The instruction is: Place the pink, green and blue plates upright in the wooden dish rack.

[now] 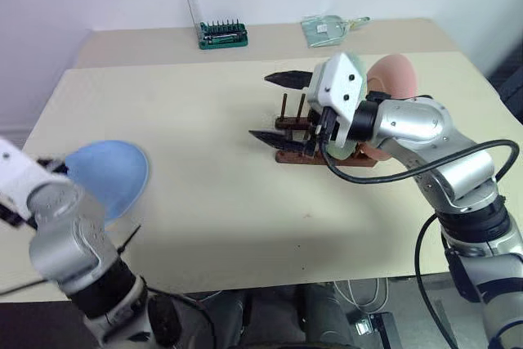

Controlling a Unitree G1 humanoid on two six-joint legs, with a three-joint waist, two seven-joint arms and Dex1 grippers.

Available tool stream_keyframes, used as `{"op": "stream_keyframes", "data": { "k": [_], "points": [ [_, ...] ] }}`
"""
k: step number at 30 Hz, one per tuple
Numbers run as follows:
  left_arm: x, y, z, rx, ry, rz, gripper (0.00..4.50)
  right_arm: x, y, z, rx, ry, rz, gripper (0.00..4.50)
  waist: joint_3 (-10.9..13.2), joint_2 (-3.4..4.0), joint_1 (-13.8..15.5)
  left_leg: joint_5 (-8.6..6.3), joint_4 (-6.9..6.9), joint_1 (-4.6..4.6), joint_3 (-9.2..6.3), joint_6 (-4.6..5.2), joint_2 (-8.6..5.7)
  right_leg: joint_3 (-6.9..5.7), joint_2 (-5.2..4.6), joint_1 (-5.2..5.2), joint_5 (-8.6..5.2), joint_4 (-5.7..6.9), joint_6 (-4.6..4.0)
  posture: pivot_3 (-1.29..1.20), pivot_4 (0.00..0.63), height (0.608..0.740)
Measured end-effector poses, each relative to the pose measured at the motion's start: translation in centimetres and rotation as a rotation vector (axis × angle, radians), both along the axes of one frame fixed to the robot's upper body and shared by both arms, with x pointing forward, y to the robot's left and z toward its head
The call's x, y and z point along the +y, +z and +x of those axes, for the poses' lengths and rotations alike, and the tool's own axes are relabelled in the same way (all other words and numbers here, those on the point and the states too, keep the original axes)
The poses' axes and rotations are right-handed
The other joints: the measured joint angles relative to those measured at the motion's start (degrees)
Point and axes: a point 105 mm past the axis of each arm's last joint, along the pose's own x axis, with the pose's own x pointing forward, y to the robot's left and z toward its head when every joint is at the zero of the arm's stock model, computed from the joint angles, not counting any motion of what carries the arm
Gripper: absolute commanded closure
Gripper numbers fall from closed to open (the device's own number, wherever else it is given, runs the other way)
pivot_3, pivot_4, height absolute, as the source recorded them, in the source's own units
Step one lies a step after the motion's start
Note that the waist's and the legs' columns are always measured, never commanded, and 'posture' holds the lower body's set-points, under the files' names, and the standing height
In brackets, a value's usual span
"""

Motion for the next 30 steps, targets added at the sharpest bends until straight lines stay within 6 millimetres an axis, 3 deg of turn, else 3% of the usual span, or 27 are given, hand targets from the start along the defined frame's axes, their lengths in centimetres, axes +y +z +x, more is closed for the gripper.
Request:
{"op": "stream_keyframes", "data": {
  "k": [4, 6, 8, 11, 17, 18, 21, 25, 27, 30],
  "points": [
    [-0.4, -2.0, -1.6, 0.006, 0.062, -0.117, 0.05, 0.1, -0.8, 0.3, 0.004, 0.002, -0.016, 0.0, 0.0, -0.02, 0.0, 0.08, 0.0, 0.12, -0.05, -0.14, 0.02, -0.06, 0.01, 0.06, 0.04, 0.16, -0.07, 0.0, 0.15, 0.74],
    [-1.0, -3.9, -1.3, 0.029, 0.034, -0.216, 0.05, 0.4, -0.8, 0.3, 0.003, 0.011, -0.009, 0.0, 0.0, -0.05, -0.1, 0.1, -0.01, 0.11, -0.06, -0.18, 0.07, -0.09, 0.06, 0.04, 0.04, 0.21, -0.07, 0.0, 0.15, 0.74],
    [-1.4, -4.5, -0.4, 0.025, -0.027, -0.255, 0.05, 0.7, -0.8, 0.2, 0.002, 0.021, -0.002, 0.0, 0.0, -0.06, -0.2, 0.11, -0.01, 0.11, -0.06, -0.19, 0.1, -0.1, 0.1, 0.02, 0.03, 0.22, -0.08, 0.0, 0.15, 0.74],
    [-1.8, -4.9, 1.0, 0.011, -0.119, -0.282, 0.92, 0.7, -1.0, 0.2, 0.002, 0.019, 0.001, 0.0, 0.0, -0.06, -0.2, 0.11, -0.01, 0.11, -0.05, -0.19, 0.1, -0.09, 0.09, 0.01, 0.04, 0.16, -0.09, 0.0, 0.15, 0.74],
    [-2.5, -5.6, 1.6, -0.029, -0.131, -0.351, 4.01, 0.4, -1.9, 0.1, 0.023, -0.007, -0.004, 0.0, 0.0, -0.07, -0.2, 0.1, -0.02, 0.08, -0.05, -0.18, 0.12, -0.09, 0.09, -0.01, 0.04, 0.13, -0.09, 0.0, 0.15, 0.74],
    [-2.6, -5.4, 1.8, -0.057, -0.127, -0.356, 4.43, 0.4, -2.0, 0.0, 0.022, -0.01, -0.006, 0.0, 0.0, -0.05, -0.1, 0.1, -0.01, 0.09, -0.05, -0.18, 0.11, -0.09, 0.08, 0.01, 0.04, 0.14, -0.09, 0.0, 0.15, 0.74],
    [-3.0, -4.6, 2.9, -0.141, -0.168, -0.37, 4.43, 0.4, -2.0, -0.2, 0.01, -0.018, -0.012, 0.0, 0.0, -0.06, 0.0, 0.1, 0.0, 0.1, -0.05, -0.18, 0.1, -0.1, 0.08, 0.05, 0.04, 0.14, -0.09, 0.0, 0.15, 0.74],
    [-6.3, -2.6, 6.9, -0.262, -0.439, -0.384, 4.43, 0.3, -2.1, -0.2, 0.0, -0.026, -0.026, 0.0, 0.0, -0.12, 0.0, 0.1, 0.03, 0.07, -0.06, -0.18, 0.09, -0.12, 0.08, 0.05, 0.05, 0.13, -0.09, 0.0, 0.15, 0.74],
    [-8.7, 0.2, 9.1, -0.328, -0.622, -0.305, 4.43, 0.1, -2.2, -0.1, -0.029, -0.035, -0.055, 0.0, 0.0, -0.12, -0.2, 0.1, 0.02, 0.07, -0.04, -0.18, 0.1, -0.11, 0.08, 0.01, 0.05, 0.13, -0.09, 0.0, 0.15, 0.74],
    [-13.0, 6.3, 11.5, -0.492, -0.884, -0.155, 4.43, 0.5, -2.8, 0.2, -0.13, -0.045, -0.13, 0.0, 0.0, -0.12, -0.4, 0.1, 0.01, 0.06, 0.02, -0.18, 0.1, -0.09, 0.08, 0.0, 0.05, 0.12, -0.09, 0.0, 0.15, 0.74]
  ]
}}
